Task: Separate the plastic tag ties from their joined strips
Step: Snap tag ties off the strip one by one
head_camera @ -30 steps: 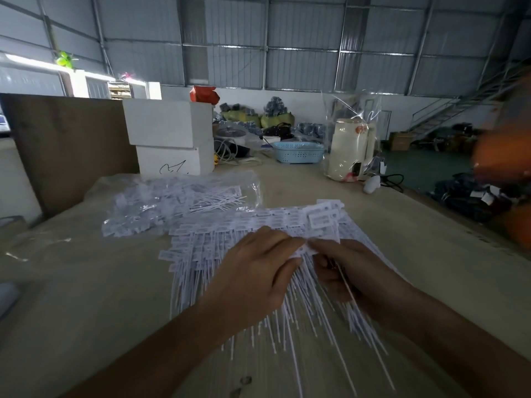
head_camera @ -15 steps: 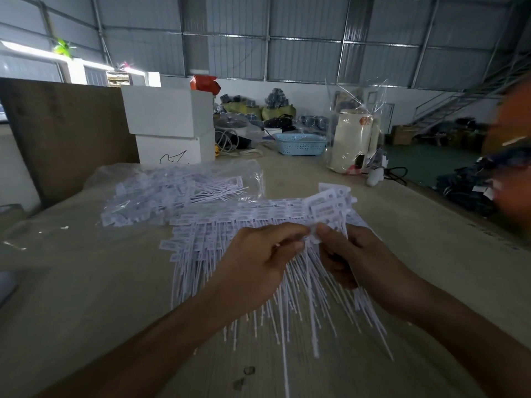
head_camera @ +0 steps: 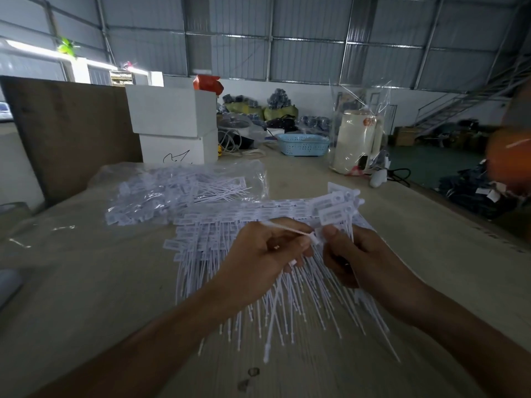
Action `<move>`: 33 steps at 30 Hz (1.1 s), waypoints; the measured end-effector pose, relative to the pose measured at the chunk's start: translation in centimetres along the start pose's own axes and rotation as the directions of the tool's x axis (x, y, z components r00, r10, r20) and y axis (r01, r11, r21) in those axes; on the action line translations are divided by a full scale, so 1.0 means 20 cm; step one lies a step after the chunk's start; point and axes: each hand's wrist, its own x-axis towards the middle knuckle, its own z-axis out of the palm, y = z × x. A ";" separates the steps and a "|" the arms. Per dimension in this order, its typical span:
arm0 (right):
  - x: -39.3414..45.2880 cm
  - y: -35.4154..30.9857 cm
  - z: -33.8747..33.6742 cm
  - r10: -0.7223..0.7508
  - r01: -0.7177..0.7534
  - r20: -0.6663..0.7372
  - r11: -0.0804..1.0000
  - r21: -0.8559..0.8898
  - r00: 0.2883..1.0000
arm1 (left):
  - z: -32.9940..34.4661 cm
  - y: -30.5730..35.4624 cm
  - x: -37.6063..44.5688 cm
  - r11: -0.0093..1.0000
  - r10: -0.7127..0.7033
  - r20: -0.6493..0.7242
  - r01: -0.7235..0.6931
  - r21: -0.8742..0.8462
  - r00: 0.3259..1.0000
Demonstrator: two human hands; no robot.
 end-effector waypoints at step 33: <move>0.03 0.02 -0.05 0.247 -0.237 -0.240 0.969 0.069 0.939 | -0.01 0.02 -0.01 0.939 0.198 0.036 -0.200 0.280 0.979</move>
